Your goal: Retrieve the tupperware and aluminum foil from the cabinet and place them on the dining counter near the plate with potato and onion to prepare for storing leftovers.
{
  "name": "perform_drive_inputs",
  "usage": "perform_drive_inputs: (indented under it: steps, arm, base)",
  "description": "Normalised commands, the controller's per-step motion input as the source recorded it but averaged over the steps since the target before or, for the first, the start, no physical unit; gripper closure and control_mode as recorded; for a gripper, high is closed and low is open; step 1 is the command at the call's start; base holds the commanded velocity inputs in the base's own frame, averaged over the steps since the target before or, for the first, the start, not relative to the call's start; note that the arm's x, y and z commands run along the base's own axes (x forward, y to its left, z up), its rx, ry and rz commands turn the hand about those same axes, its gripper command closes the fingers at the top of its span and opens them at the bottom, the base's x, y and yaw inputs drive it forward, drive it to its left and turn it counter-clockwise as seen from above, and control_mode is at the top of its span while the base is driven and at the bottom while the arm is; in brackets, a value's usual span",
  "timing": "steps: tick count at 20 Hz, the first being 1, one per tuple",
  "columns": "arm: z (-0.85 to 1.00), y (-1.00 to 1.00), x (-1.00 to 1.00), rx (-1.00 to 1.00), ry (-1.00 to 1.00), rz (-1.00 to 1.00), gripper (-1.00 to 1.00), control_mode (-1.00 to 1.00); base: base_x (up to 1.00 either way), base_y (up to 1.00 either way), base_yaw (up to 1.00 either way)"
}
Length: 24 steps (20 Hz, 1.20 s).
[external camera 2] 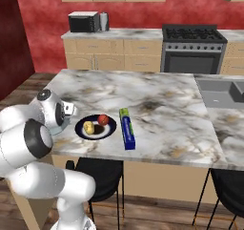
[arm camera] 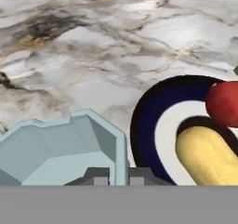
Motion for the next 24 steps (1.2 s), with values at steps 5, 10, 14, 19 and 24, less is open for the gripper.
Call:
perform_drive_inputs:
  steps: [5, 10, 14, 19, 24]
  arm:
    - [-0.49, 0.00, 0.48, 0.00, 0.00, 0.00, 1.00, -1.00]
    - [-0.38, 0.26, 0.49, 0.00, 0.00, -0.01, 1.00, -1.00]
    - [-0.26, 0.49, 0.43, 0.00, 0.00, -0.07, 1.00, -1.00]
    - [-0.36, 0.33, 0.43, 0.00, 0.00, -0.13, -1.00, -1.00]
    - [0.07, 0.08, 0.21, 0.00, 0.00, -0.15, -1.00, -1.00]
  base:
    - [0.00, 0.00, 0.00]
    - [0.00, 0.00, 0.00]
    - [0.00, 0.00, 0.00]
    - [0.00, 0.00, 0.00]
    - [0.00, 0.00, 0.00]
